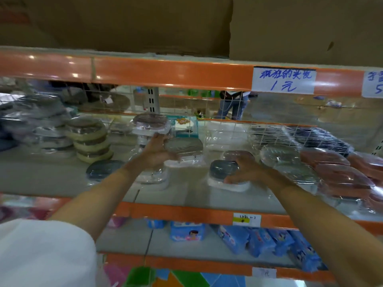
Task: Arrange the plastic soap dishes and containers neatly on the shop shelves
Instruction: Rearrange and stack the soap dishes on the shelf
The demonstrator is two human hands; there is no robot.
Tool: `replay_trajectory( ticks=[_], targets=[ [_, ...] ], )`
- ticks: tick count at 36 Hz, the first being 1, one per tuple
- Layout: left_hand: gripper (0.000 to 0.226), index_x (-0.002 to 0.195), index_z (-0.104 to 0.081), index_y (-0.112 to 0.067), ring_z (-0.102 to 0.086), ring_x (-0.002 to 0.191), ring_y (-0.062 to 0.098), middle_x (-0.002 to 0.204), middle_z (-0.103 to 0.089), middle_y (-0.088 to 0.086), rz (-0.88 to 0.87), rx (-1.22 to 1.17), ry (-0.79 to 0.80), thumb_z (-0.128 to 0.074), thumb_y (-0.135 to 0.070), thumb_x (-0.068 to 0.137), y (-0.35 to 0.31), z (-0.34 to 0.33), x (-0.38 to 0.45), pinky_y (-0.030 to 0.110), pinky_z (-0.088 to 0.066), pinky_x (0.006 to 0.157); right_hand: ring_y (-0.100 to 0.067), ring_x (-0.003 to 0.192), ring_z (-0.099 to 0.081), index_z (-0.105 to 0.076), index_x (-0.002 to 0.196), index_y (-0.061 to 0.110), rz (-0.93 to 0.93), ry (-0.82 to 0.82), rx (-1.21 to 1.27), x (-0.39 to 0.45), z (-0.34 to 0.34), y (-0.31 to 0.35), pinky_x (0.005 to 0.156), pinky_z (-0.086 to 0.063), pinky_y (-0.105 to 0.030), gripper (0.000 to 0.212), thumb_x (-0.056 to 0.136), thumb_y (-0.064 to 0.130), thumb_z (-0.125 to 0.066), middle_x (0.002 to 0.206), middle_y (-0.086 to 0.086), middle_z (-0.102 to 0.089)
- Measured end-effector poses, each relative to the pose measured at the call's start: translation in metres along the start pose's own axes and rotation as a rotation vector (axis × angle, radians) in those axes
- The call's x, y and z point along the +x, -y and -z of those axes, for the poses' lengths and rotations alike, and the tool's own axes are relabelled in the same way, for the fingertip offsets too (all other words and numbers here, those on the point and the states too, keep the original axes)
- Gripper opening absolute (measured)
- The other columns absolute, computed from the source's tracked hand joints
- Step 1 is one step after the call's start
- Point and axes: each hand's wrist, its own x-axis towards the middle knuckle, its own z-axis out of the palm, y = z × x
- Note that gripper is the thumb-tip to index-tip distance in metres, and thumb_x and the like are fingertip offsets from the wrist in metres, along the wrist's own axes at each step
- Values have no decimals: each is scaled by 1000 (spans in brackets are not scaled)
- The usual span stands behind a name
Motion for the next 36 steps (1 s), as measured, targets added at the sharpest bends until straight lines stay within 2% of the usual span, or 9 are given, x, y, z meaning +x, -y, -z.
replay_trajectory(
  ticks=[3,6,10,13,16,23,26,31,36],
  targets=[
    [88,130,-50,-4,-38,129,33,129,-40,12,-10,-27,-40,-88,-39,58,19,26,-10,34,-34,107,-22,123,-48,-54,128,22,-29,-74,2,4,1,18,98,-35,-32,98,52,84,-63,126,1,-54],
    [82,133,-44,-2,-34,129,28,132,-36,13,26,-5,-50,-86,-23,66,45,47,-14,26,-30,104,-21,110,-51,-52,124,17,-76,-80,68,6,5,42,80,-32,-26,80,68,71,-69,121,-5,-52],
    [83,139,-41,-12,-33,135,29,148,-32,11,53,-50,-38,-84,-29,70,68,67,-19,34,-30,108,-23,114,-50,-48,128,13,-120,-88,145,8,14,69,77,-31,-24,72,75,56,-73,126,-8,-44],
    [90,141,-38,-16,-33,136,29,149,-32,11,46,-51,-25,-84,-37,67,76,73,-26,41,-31,113,-23,104,-55,-55,119,12,-96,-106,198,9,16,91,75,-41,-28,81,63,65,-77,120,-9,-51],
    [107,142,-34,-20,-39,133,31,146,-38,11,26,-83,-2,-81,-55,53,79,75,-30,47,-35,110,-22,93,-59,-59,115,15,-77,-142,234,14,15,99,79,-51,-33,106,36,87,-67,111,-11,-56],
    [85,137,-34,-4,-40,128,29,133,-40,12,-18,-244,71,-84,-14,69,92,64,-27,35,-44,100,-23,98,-57,-53,123,11,-96,-222,335,5,20,135,70,-41,-27,112,37,82,-63,115,-10,-51],
    [72,130,-37,-2,-46,115,23,121,-44,10,-52,-199,49,-81,-16,74,99,61,-22,26,-43,86,-19,96,-57,-54,122,12,-79,-258,372,9,23,149,65,-40,-21,111,37,83,-64,114,-9,-52],
    [73,132,-39,-5,-45,107,18,117,-42,3,-92,-95,-3,-79,-29,76,110,62,-22,20,-37,77,-19,99,-58,-56,121,15,-63,-260,388,14,22,188,69,-41,-21,108,39,84,-66,115,-8,-54],
    [77,137,-39,-10,-43,122,26,132,-41,8,-23,-12,58,-78,-37,76,138,86,-31,31,-40,94,-21,114,-52,-50,130,16,-12,-217,392,26,18,235,87,-46,-31,114,45,89,-66,128,-4,-47]
  ],
)
